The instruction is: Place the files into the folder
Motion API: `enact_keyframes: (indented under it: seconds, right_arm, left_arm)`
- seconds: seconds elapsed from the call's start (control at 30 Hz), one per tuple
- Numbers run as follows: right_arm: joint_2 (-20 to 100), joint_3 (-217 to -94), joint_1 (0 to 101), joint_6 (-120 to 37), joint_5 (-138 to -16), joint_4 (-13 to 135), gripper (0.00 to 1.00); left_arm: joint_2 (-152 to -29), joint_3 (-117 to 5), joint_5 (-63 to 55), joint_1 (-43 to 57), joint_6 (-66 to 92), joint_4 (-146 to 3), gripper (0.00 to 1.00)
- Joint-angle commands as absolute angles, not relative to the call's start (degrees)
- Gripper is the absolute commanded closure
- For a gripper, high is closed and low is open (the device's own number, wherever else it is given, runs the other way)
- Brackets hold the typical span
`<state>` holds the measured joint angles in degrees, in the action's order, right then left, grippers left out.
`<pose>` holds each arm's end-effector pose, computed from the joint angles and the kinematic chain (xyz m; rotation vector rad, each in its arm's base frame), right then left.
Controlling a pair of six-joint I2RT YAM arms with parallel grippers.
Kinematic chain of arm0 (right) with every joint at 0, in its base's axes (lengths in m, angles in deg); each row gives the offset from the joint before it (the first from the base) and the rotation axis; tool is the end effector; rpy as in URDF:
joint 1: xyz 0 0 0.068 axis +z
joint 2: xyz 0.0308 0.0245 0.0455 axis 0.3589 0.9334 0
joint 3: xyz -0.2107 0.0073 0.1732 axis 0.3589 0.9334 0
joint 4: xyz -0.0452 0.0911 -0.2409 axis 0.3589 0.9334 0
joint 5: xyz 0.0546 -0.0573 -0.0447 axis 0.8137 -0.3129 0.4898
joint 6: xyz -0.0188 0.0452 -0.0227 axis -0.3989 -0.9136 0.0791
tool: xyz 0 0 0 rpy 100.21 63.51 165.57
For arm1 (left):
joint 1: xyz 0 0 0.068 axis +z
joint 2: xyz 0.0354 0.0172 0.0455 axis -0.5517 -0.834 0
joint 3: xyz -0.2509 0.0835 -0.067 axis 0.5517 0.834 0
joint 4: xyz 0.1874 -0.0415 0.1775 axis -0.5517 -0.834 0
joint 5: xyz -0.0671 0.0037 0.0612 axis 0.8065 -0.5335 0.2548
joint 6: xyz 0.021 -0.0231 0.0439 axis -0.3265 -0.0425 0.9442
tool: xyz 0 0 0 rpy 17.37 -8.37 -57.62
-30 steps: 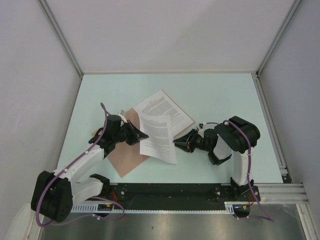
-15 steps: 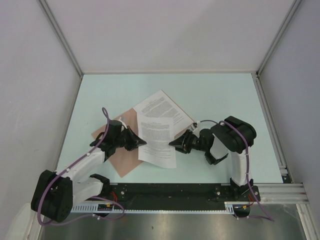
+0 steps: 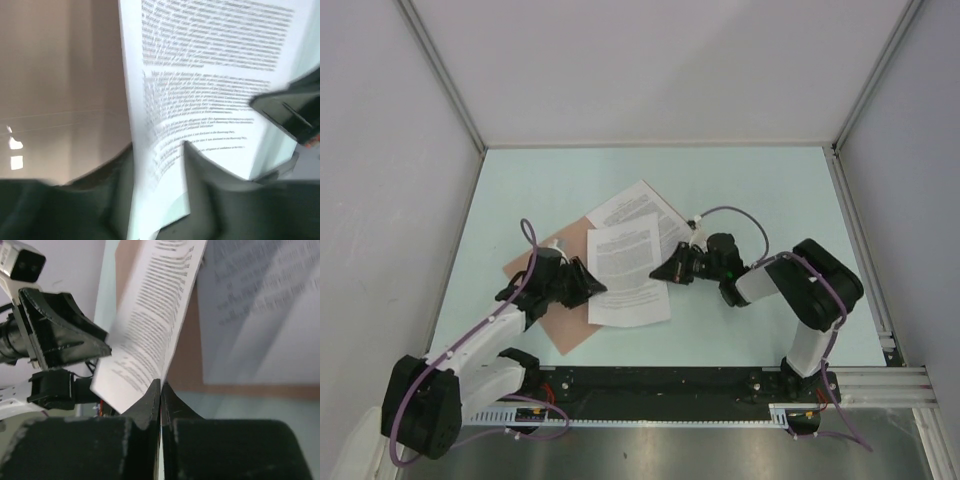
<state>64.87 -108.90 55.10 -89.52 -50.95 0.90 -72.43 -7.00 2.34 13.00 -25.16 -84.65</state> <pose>0.2411 0.1870 0.1109 -0.0779 2.1648 1.5454 0.1760 -0.0755 0.1705 -0.5020 2.4630 -0.8593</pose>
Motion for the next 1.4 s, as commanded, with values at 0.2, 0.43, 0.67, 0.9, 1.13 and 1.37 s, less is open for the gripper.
enact_keyframes:
  seconds: [0.2,0.43,0.67,0.9,1.13,1.37]
  right_arm:
    - [58.8,-136.2,57.7,-41.6,-52.4,41.6,1.00]
    - [64.4,-145.2,57.8,-23.7,-47.1,45.7,1.00]
    - [67.2,-153.8,58.5,-16.1,-47.4,52.1,1.00]
    - [68.3,-157.7,58.9,-15.2,-50.6,56.3,1.00]
    - [66.3,-158.5,59.4,-11.6,-53.9,59.4,1.00]
    - [65.7,-159.8,59.1,-13.7,-53.4,61.8,1.00]
  left_arm:
    - [-62.0,-12.1,-17.0,13.4,-19.7,-103.1,0.08]
    - [-58.7,-11.6,-21.5,13.4,-24.8,-107.5,0.07]
    - [-57.8,-10.1,-27.4,13.4,-32.8,-111.9,0.07]
    - [-58.6,-8.1,-27.5,13.4,-34.5,-109.8,0.07]
    - [-60.1,-7.6,-27.0,13.4,-34.2,-108.9,0.07]
    - [-59.0,-7.3,-18.6,13.4,-28.4,-103.4,0.06]
